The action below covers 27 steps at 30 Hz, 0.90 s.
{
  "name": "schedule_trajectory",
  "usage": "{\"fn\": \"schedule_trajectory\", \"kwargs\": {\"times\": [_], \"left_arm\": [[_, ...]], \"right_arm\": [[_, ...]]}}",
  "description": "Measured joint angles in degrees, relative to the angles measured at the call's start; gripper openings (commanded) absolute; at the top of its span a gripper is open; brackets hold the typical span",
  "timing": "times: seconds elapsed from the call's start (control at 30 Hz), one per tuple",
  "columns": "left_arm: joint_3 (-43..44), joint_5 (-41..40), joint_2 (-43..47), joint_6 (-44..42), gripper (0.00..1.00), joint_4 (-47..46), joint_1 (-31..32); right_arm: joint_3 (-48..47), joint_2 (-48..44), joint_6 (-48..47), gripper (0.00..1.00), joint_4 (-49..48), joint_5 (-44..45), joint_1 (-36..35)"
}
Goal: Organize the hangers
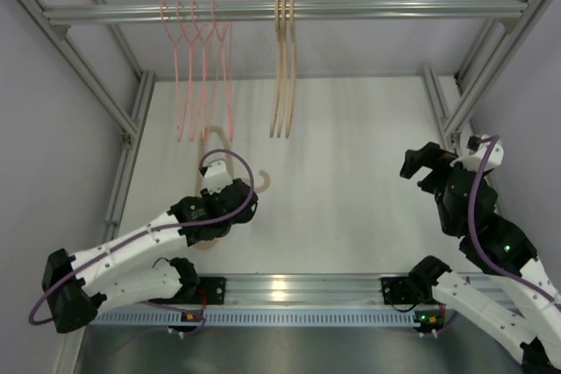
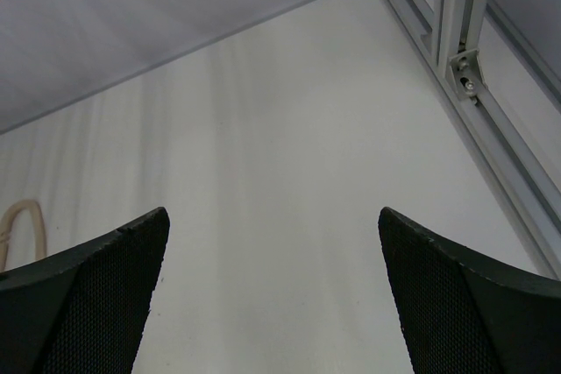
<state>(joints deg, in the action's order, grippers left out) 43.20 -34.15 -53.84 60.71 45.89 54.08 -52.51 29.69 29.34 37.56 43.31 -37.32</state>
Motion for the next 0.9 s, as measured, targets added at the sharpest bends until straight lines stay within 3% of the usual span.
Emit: {"fn": "schedule_trajectory", "kwargs": {"times": [0.33, 0.63, 0.9], "left_arm": [[-2.5, -7.5, -18.9, 7.8, 0.64, -1.2, -2.4], [-9.2, -1.6, -18.7, 0.9, 0.63, -10.9, -16.2], [-9.8, 5.1, -20.5, -5.0, 0.64, -17.9, -18.8]], "right_arm": [[2.2, -1.0, -0.1, 1.0, -1.0, -1.2, 0.0], [3.1, -3.7, -0.2, 0.99, -1.1, -2.6, 0.0], [3.5, -4.6, -0.2, 0.99, -1.1, -3.1, 0.0]]}}
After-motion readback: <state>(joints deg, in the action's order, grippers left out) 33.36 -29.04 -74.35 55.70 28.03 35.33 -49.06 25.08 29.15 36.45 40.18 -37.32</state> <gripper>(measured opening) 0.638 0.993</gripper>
